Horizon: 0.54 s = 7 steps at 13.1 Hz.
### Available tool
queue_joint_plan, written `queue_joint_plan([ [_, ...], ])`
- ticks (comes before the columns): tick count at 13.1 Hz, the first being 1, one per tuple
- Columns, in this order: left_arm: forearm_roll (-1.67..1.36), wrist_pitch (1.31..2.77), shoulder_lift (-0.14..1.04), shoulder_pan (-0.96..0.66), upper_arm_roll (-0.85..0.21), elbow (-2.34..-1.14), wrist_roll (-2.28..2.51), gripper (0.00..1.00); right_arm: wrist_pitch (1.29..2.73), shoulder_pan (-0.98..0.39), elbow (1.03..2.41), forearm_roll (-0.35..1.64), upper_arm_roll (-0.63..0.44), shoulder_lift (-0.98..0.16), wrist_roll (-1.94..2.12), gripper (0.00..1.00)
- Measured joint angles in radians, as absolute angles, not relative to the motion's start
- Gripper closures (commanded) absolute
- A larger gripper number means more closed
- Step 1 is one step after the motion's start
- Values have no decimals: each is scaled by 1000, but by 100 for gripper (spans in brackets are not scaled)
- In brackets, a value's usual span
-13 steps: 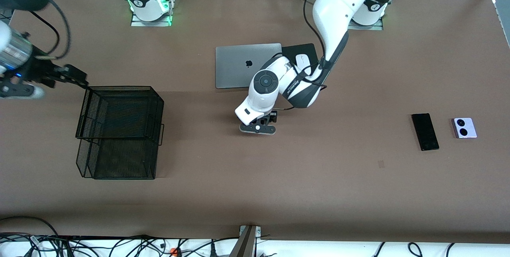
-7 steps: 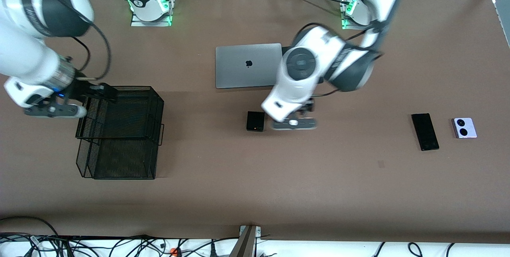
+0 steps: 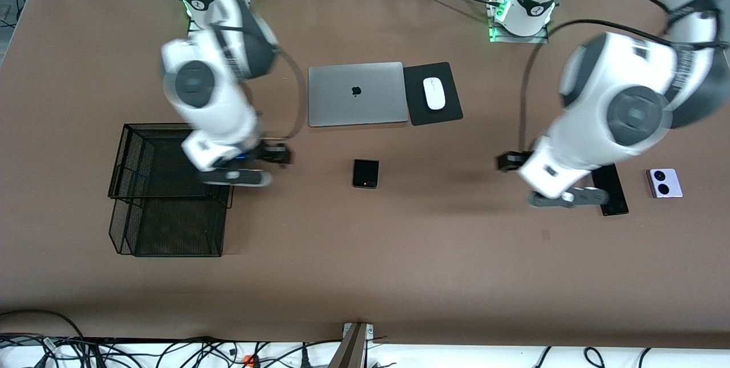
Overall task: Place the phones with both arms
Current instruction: 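Grasp the flip phone with the right gripper while the left gripper grasps the tall phone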
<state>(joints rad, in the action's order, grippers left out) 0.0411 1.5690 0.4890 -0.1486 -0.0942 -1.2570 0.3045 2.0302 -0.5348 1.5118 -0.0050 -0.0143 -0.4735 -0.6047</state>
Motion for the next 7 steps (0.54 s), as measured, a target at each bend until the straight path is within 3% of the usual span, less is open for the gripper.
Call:
queue_joint_plan([
  [4,115,1592,494,5,-95,-1349,181,0,2032,-698,1316,-5,-16,-653,-807,0],
  [7,151,1764,494,99,-95,-1476,92,0,2035,-781,1223,-5,-21,-745,-895,0],
])
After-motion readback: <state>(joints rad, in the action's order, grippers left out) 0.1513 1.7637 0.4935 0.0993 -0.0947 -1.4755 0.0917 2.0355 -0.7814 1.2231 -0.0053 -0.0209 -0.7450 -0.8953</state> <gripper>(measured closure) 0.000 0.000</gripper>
